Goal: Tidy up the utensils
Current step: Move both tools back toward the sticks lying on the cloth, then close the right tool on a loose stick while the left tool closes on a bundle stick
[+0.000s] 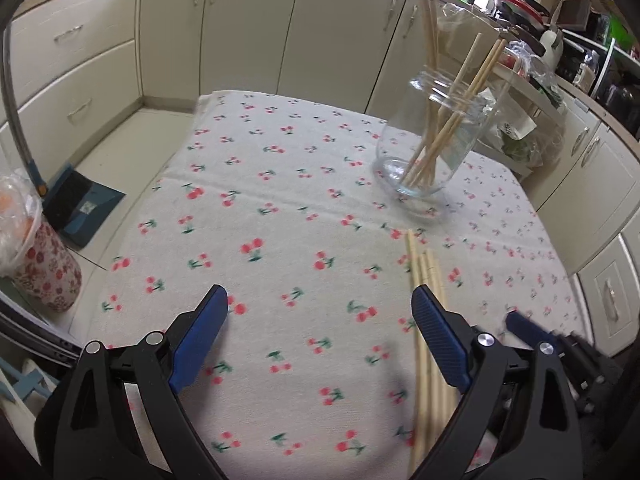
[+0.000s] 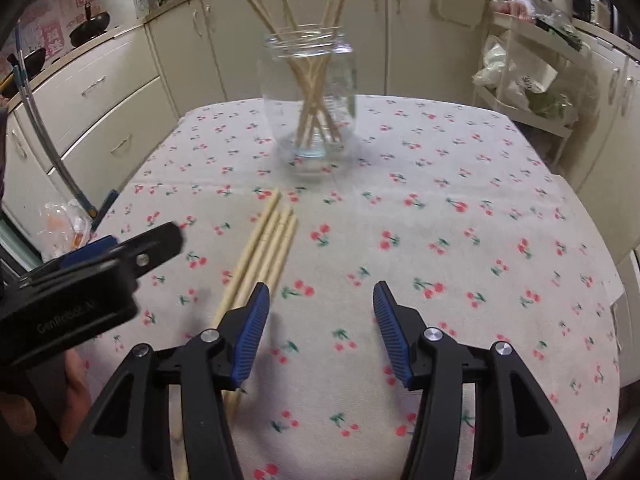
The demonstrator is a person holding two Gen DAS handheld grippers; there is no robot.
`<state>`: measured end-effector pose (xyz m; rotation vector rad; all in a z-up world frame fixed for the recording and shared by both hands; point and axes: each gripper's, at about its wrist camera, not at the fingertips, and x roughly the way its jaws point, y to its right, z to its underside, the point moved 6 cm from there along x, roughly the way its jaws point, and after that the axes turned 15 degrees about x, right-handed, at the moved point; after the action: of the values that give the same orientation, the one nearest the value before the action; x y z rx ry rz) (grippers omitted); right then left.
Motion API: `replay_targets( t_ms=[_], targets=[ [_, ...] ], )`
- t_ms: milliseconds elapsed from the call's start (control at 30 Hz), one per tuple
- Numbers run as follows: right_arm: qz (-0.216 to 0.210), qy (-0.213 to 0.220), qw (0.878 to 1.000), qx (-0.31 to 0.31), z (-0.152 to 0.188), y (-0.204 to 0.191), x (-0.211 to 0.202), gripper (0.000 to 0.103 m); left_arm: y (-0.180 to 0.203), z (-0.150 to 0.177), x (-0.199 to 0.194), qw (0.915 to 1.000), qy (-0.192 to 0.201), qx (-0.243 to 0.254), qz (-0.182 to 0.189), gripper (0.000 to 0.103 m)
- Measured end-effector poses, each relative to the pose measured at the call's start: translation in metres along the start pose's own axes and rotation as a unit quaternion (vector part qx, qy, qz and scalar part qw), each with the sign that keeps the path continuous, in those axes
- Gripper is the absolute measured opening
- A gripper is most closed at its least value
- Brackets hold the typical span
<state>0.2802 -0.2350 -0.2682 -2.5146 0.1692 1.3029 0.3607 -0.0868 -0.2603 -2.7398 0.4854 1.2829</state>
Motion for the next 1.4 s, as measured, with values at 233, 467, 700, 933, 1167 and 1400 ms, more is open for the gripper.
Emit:
replay_targets(
  t_ms=[233, 467, 700, 933, 1167, 1400],
  targets=[
    [0.015, -0.019, 0.999, -0.032, 0.002, -0.004, 0.012, 0.055, 0.015, -0.01, 0.011, 0.9994, -0.009, 0.032, -0.012, 0.089],
    [0.03, -0.03, 0.998, -0.042, -0.001, 0.015, 0.006, 0.054, 0.029, -0.009, 0.028, 0.9969, -0.034, 0.065, -0.028, 0.089],
    [0.009, -0.03, 0.998, -0.045, 0.002, 0.03, -0.002, 0.037, 0.037, -0.014, 0.042, 0.9909, -0.062, 0.108, -0.05, 0.089],
    [-0.002, -0.026, 0.999, -0.048, -0.003, 0.025, 0.004, 0.033, 0.039, -0.021, 0.049, 0.9874, -0.068, 0.129, -0.06, 0.084],
    [-0.001, -0.037, 0.998, -0.054, -0.005, 0.028, 0.005, 0.018, 0.059, -0.037, 0.058, 0.9834, -0.071, 0.165, -0.027, 0.043],
    [-0.013, -0.048, 0.997, -0.052, -0.006, 0.028, 0.005, 0.009, 0.072, -0.036, 0.055, 0.9795, -0.093, 0.176, 0.033, 0.005]
  ],
)
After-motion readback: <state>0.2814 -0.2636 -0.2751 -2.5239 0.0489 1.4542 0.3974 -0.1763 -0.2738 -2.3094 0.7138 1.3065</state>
